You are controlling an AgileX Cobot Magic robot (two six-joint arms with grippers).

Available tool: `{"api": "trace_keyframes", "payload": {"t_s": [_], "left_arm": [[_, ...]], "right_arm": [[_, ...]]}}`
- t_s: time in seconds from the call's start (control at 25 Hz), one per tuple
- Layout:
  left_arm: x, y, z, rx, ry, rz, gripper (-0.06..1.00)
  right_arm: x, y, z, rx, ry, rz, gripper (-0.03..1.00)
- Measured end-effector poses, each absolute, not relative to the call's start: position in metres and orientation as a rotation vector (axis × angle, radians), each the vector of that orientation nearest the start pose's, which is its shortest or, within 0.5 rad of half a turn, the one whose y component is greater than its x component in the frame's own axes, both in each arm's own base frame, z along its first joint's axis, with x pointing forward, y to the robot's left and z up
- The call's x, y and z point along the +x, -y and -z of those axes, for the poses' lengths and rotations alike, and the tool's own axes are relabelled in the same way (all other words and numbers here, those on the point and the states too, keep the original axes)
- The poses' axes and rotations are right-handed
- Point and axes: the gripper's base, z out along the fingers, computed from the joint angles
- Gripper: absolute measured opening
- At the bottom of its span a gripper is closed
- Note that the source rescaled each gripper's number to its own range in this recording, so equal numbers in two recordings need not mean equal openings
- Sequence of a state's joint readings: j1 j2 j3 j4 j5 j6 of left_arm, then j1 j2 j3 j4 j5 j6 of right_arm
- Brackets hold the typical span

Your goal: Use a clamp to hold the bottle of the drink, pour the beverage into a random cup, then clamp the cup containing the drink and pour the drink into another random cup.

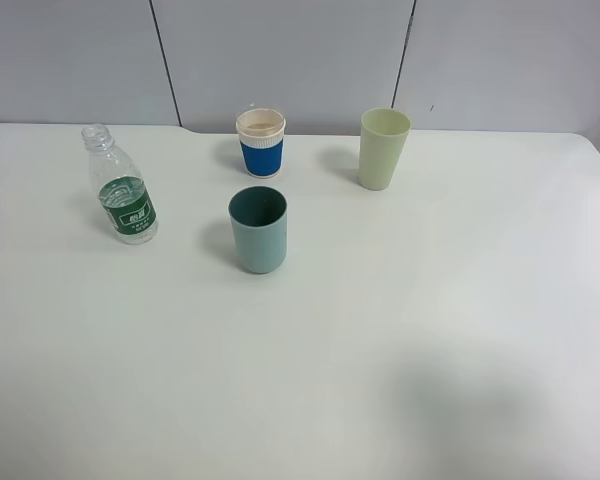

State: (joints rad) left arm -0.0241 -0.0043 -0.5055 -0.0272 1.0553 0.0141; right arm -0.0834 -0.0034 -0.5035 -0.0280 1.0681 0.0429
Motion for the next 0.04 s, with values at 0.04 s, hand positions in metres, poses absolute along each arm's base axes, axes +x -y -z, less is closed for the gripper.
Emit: {"api": "trace_keyframes", "payload": {"t_s": [0.04], "left_arm": [[-0.0060,0.0020,-0.2792,0.040,-2.029,0.039,1.00]], "right_arm": [[-0.0063,0.0017,-0.2776,0.131,-2.041,0.059,0.74]]}}
